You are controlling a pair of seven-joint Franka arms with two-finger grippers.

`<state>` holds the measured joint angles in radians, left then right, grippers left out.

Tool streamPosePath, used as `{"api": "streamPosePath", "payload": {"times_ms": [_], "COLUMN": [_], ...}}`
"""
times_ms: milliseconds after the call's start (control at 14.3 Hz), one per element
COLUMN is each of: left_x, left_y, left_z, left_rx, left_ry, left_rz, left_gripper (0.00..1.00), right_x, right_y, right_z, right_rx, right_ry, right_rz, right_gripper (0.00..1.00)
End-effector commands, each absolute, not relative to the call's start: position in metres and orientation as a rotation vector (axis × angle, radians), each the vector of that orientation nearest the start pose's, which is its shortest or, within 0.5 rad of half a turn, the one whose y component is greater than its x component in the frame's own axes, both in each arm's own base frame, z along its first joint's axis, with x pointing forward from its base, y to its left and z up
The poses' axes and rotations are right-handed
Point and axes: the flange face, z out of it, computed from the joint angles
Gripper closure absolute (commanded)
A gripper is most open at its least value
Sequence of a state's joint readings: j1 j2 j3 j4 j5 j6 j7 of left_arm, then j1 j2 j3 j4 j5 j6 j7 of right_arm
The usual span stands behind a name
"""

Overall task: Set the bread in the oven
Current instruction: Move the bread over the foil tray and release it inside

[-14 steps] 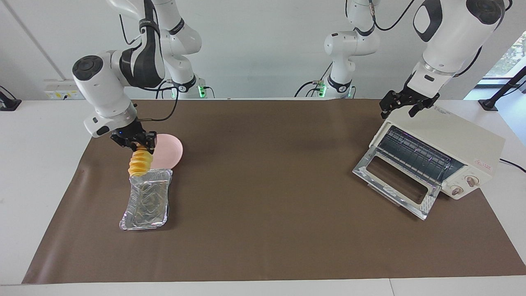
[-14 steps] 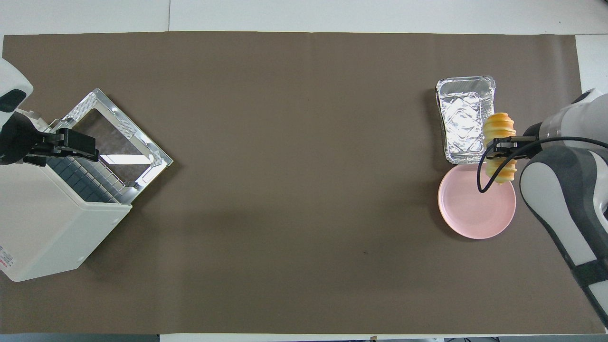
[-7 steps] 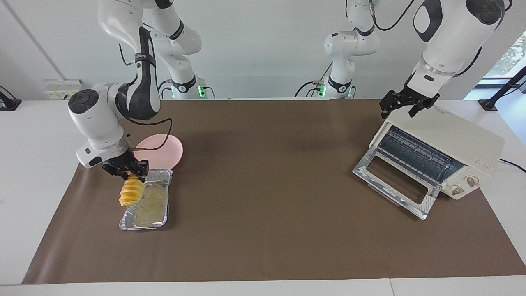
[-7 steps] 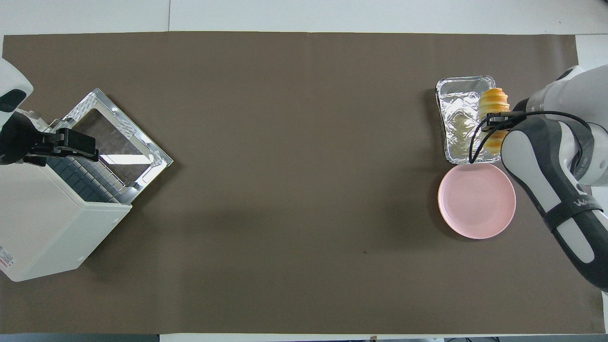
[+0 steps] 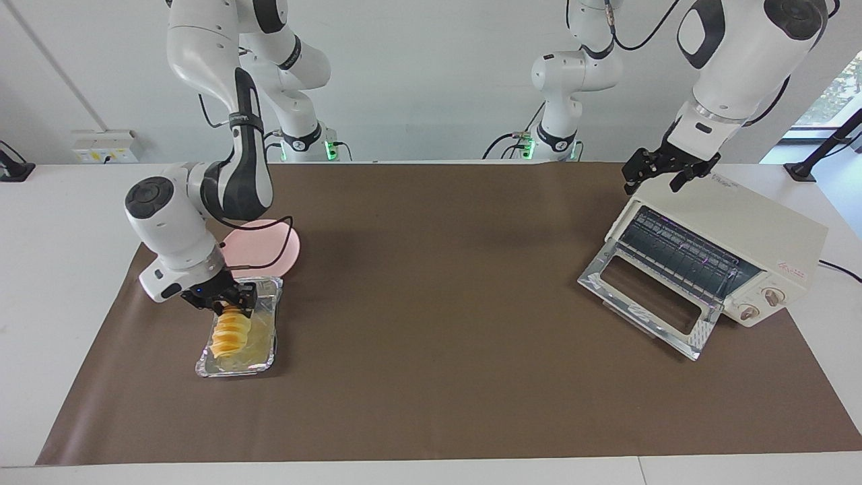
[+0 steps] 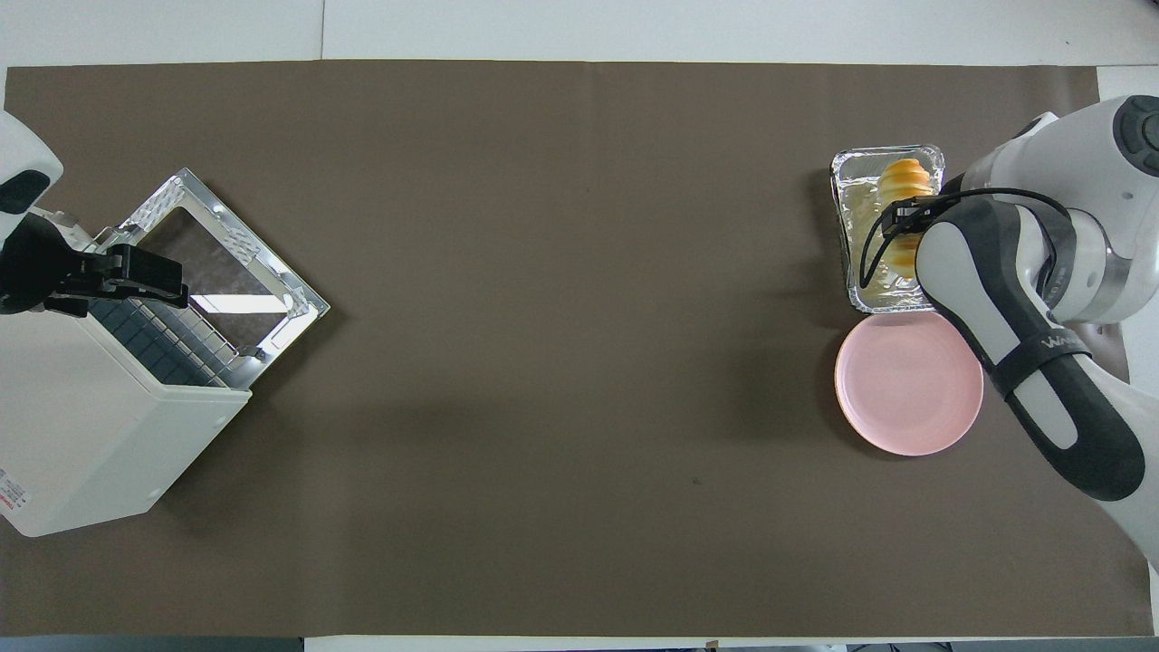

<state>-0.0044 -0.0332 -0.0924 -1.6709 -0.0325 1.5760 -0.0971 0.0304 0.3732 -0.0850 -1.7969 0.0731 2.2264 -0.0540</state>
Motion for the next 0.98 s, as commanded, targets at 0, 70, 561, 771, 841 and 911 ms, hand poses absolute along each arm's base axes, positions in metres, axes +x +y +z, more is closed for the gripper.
{"api": "streamPosePath", "payload": {"times_ms": [0,70,561,771,841,911], "left_x": [0.535,0.535,0.535,0.535,0.535,0.535], "left_y": [-0.054,-0.054,-0.054,-0.054,-0.054,-0.054], "left_z": [0.601,0.601,0.601,0.602,0.601,0.602], "left_rx": [-3.173,-3.173,-3.173,-3.173,-3.173,-3.173], "left_ry": [-0.022,-0.022,-0.022,-0.022,-0.022,-0.022], "left_rz": [0.096,0.096,0.096,0.093,0.096,0.093], "left_gripper": [0.00,0.00,0.00,0.00,0.00,0.00], "right_x": [0.647,0.641,0.638,0.645,0.645,0.646], "right_y": [-0.028,-0.027,-0.030,-0.039,-0.048,-0.065], "right_z": [0.335,0.327,0.338,0.368,0.373,0.374], "right_rx": [-3.098,-3.098,-3.096,-3.101,-3.100,-3.103], "right_ry": [0.077,0.077,0.063,0.030,0.034,0.039], "right_rz": [-0.076,-0.059,-0.026,-0.022,-0.040,-0.065], "right_gripper": [0.40,0.39,0.00,0.00,0.00,0.00]}}
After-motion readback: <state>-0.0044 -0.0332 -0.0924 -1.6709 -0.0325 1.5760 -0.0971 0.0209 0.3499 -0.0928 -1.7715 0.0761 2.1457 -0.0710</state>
